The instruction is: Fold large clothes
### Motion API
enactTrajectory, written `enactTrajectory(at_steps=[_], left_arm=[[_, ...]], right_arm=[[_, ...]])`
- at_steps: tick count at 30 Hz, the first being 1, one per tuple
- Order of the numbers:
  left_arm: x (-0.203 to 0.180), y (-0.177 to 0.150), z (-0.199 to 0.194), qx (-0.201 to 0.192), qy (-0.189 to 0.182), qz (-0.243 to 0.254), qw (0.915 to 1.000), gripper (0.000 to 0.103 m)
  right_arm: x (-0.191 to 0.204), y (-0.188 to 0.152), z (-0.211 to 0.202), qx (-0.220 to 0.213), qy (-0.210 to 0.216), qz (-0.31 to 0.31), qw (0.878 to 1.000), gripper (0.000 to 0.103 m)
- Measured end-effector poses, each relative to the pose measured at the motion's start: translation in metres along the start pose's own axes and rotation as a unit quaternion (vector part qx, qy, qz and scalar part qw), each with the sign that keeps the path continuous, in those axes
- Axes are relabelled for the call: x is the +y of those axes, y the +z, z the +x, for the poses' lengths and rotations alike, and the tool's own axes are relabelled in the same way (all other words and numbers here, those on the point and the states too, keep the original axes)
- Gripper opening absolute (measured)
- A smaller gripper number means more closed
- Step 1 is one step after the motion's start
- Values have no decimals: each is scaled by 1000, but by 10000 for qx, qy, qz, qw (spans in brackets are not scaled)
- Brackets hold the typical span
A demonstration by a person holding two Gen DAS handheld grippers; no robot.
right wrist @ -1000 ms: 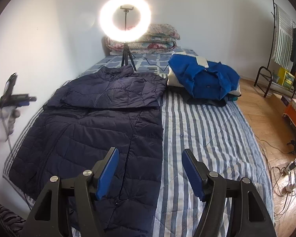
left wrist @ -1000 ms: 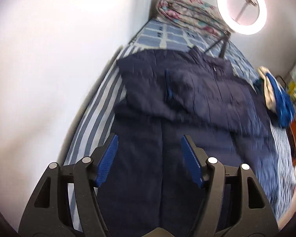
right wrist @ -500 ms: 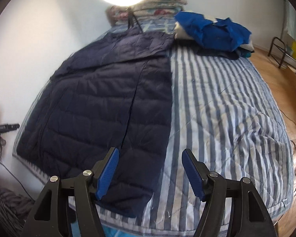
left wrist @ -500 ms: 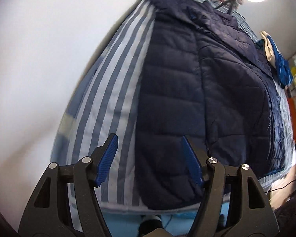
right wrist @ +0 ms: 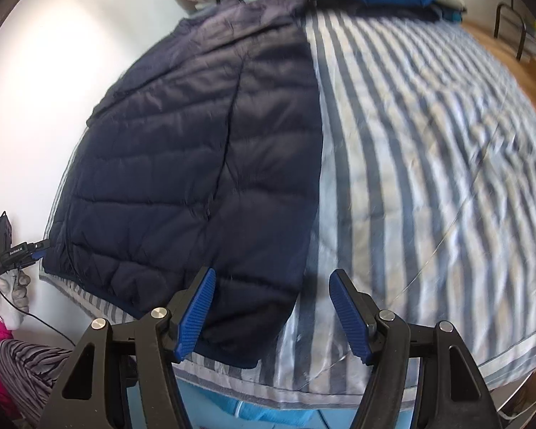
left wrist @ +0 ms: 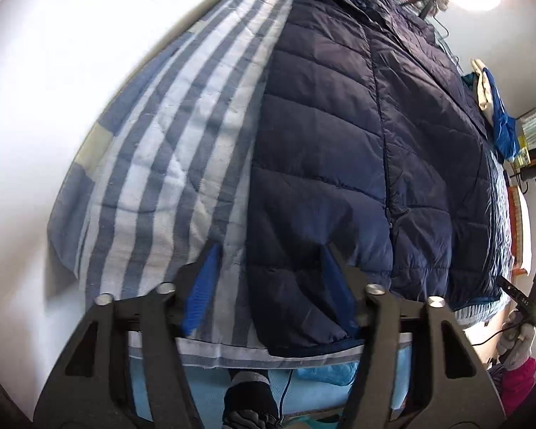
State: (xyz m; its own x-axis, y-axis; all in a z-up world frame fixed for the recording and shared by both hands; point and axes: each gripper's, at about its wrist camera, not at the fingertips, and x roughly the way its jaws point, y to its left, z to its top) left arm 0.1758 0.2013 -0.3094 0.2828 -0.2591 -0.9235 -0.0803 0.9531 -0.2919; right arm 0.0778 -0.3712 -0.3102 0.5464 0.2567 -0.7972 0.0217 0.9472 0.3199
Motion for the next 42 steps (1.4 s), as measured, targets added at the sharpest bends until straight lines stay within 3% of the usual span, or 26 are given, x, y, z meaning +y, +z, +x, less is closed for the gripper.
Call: enactTrajectory(at_steps=[1, 2, 5, 7, 9, 10, 11, 13, 17, 21, 27, 35, 42], left_arm=[[-3, 0, 0, 0, 39, 76, 10000, 46], [-8, -1, 0, 24, 22, 174, 9998, 31], [-18, 1, -2, -66, 98, 337, 9994, 7], [-23, 2, -10, -244, 84, 383, 9989, 5], [-27, 5, -22, -461, -27, 339, 9984, 4], [-28, 6, -29, -558, -100, 313, 9979, 3], [-31, 6, -35, -639, -143, 304, 9974, 3], [-36, 10, -51, -838, -235, 319, 9957, 3], [-54, 17, -89, -1350, -359, 406, 9894, 2], [-70, 29, -131, -1916, -659, 327, 9787, 2], [-79, 62, -166, -2403, -706, 66, 9681, 2], [-108, 134, -166, -2741, -299, 75, 9612, 2], [-142, 221, -127, -2889, 123, 258, 9569, 1]], right_arm=[[0, -1, 3, 38, 29, 25, 10000, 69], [2, -4, 4, 23, 45, 12, 10000, 69], [9, -8, 4, -14, 226, -123, 9997, 68], [12, -11, 7, -60, 293, -146, 9994, 61], [13, -12, 9, -127, 381, -75, 9992, 40], [10, -11, 9, -130, 562, 54, 9983, 23], [7, -10, 7, -147, 772, 253, 9966, 14], [0, -9, -5, -306, 1170, 617, 9907, 8], [0, 7, -50, -791, 1494, 742, 9828, 5], [17, 36, -100, -1280, 1482, 508, 9793, 4], [48, 83, -144, -1783, 1224, 4, 9763, 4], [50, 153, -146, -2121, 1005, -77, 9720, 4], [53, 233, -116, -2197, 476, -271, 9740, 4]])
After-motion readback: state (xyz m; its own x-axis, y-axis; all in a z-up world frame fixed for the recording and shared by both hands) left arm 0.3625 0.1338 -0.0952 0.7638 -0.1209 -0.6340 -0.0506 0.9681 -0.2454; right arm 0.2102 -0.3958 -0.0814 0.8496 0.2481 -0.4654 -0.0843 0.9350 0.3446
